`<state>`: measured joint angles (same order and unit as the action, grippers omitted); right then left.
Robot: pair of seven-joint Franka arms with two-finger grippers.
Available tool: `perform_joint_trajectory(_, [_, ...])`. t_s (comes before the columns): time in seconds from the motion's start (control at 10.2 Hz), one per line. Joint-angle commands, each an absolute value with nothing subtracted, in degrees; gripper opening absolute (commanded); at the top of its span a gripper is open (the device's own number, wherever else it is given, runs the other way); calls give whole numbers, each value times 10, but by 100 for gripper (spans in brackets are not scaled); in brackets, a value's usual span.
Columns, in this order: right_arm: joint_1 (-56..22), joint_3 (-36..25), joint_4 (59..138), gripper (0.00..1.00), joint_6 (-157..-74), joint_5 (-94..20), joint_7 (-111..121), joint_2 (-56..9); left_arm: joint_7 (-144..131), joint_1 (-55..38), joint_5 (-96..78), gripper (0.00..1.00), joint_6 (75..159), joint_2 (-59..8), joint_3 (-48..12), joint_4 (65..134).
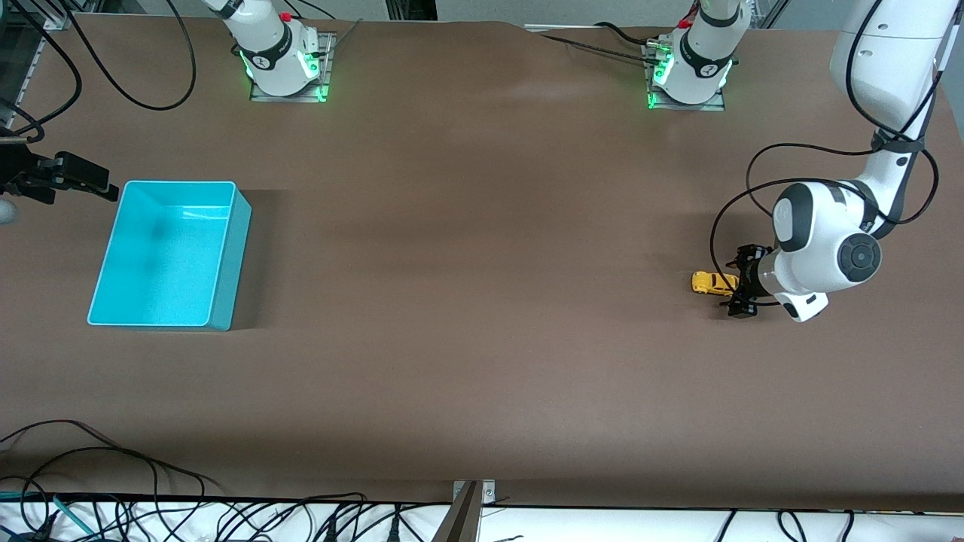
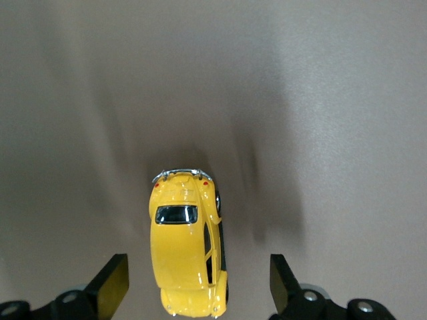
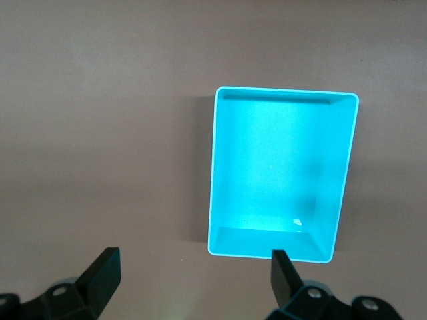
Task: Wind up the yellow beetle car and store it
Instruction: 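Lower the left gripper onto the yellow beetle car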
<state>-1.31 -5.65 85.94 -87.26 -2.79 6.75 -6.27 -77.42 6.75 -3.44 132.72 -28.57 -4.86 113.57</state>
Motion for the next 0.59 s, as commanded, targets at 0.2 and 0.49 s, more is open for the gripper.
perform_joint_trajectory(0.2, [-11, -55, 862, 100, -867, -45, 76, -61, -825, 66, -12, 66, 1348, -294, -50, 1145])
perform_joint_trajectory(0.49, [-17, -48, 861, 100, -877, -84, 69, -62, -824, 66, -11, 0, 1348, -295, -50, 1145])
